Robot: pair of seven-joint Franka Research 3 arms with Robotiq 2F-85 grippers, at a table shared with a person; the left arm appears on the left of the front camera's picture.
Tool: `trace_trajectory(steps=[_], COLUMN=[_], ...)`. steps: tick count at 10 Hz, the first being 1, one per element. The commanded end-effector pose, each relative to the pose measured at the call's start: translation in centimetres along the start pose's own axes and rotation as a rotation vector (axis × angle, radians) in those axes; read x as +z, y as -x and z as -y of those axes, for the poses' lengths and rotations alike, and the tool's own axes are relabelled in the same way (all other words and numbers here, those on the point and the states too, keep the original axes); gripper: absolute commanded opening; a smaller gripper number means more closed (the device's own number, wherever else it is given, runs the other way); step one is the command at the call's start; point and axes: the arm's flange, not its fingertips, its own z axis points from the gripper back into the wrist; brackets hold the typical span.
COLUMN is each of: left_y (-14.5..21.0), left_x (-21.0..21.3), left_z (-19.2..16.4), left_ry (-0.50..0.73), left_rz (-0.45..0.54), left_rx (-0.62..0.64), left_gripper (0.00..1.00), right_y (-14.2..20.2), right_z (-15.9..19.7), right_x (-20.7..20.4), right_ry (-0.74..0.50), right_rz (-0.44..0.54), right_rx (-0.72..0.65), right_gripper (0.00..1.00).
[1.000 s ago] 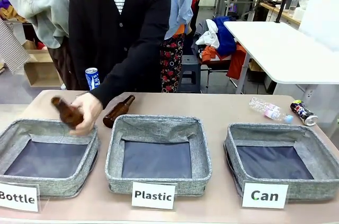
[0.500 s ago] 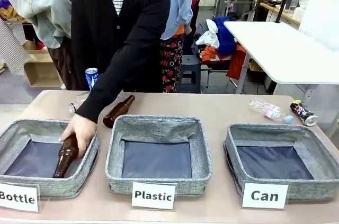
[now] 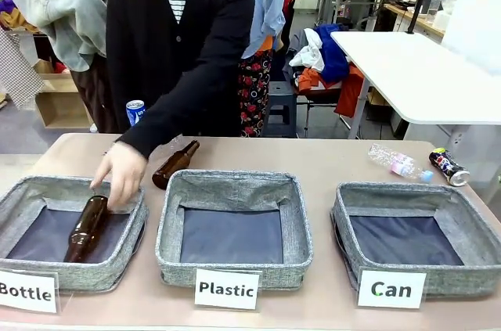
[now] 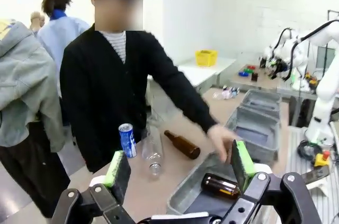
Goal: Sort the can waste into the basket.
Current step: Pick up the can waste from the table and place it in the right Fabric basket.
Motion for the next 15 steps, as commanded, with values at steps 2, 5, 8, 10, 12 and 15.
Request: trace_trajectory(steps=[2, 5, 8, 10, 12, 15], left_y=[0.3, 3.4, 6.3, 8.2, 7.4, 7.4], left_x=[-9.9, -20.5, -29.1, -32.9, -32.2, -32.2], left_z=[-0.2, -2.1, -3.4, -4.3, -3.4, -3.4], left_ry=[0.013, -0.012, -0.145, -0.158, -0.141, -0.141], left_rz=[-0.167, -0.333, -0.408, -0.489, -0.473, -0.473], left_rx=[-0.023, -0.117, -0.251, -0.243, -0.227, -0.227], left_gripper=[1.0, 1.0, 1.0, 1.0, 1.0, 1.0], right_y=[0.0, 0.0, 0.0, 0.0, 0.0, 0.0], right_z=[-0.2, -0.2, -0.2, -0.2, -0.2, -0.2], right_x=[-0.1, -0.1, -0.1, -0.1, -0.1, -0.1], right_ry=[-0.013, -0.013, -0.013, -0.013, -0.013, -0.013], right_rz=[0.006, 0.006, 0.006, 0.006, 0.006, 0.006], right_rx=[0.017, 0.017, 0.017, 0.017, 0.017, 0.017], right_gripper=[1.0, 1.0, 1.0, 1.0, 1.0, 1.0])
